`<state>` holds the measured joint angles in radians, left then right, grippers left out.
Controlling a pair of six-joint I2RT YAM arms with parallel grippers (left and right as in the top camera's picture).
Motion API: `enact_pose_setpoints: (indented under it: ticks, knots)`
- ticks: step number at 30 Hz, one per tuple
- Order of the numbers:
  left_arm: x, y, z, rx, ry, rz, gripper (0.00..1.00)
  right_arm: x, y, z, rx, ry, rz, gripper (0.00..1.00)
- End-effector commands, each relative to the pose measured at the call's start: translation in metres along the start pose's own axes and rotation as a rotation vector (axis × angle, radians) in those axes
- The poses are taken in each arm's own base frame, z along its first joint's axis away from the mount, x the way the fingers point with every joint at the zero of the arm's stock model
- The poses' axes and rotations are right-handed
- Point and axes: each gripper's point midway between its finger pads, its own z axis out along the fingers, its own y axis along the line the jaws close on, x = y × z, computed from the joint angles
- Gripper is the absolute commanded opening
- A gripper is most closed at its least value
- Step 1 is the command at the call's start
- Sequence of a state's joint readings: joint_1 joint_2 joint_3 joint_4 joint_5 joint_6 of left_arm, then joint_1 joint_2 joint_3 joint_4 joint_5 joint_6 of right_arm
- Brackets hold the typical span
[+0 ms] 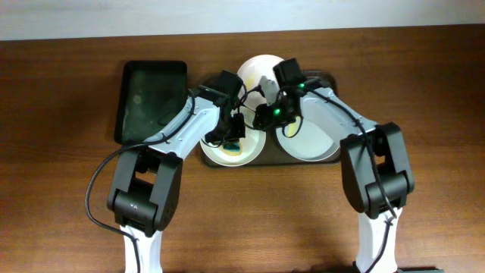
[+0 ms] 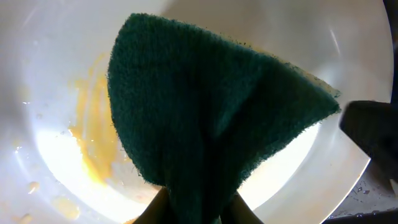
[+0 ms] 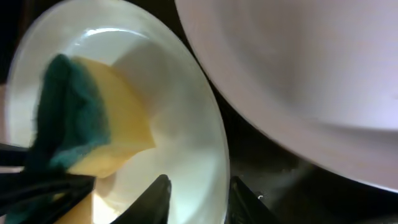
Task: Clean dirty plates on tray and stack at the side
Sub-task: 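Hold the plate rim with the right gripper while the left scrubs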
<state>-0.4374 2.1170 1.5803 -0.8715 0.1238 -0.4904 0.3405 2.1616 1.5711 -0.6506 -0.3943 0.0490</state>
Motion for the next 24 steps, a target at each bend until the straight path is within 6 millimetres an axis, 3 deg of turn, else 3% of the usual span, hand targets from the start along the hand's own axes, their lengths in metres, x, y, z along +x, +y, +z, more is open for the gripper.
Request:
enact_pose_setpoints:
  ticks: [1, 12, 16, 19, 24]
  knots:
    - [-0.007, -0.010, -0.017, 0.034, -0.041, 0.015, 0.15, 0.001, -0.001, 0.004, 0.050, 0.007, -0.023, 0.29]
    - [-0.007, -0.010, -0.017, 0.034, -0.041, 0.015, 0.13, 0.008, -0.006, 0.013, 0.051, 0.018, -0.019, 0.27]
    - [-0.007, -0.010, -0.017, 0.034, -0.041, 0.015, 0.11, 0.017, -0.014, 0.030, 0.052, 0.050, -0.005, 0.21]
    - [-0.008, -0.010, -0.017, 0.035, -0.042, 0.015, 0.10, 0.016, -0.016, 0.030, 0.048, 0.048, -0.001, 0.08]
    - [-0.013, -0.013, -0.018, 0.046, -0.062, 0.018, 0.03, 0.015, -0.016, 0.029, 0.033, 0.045, 0.006, 0.04]
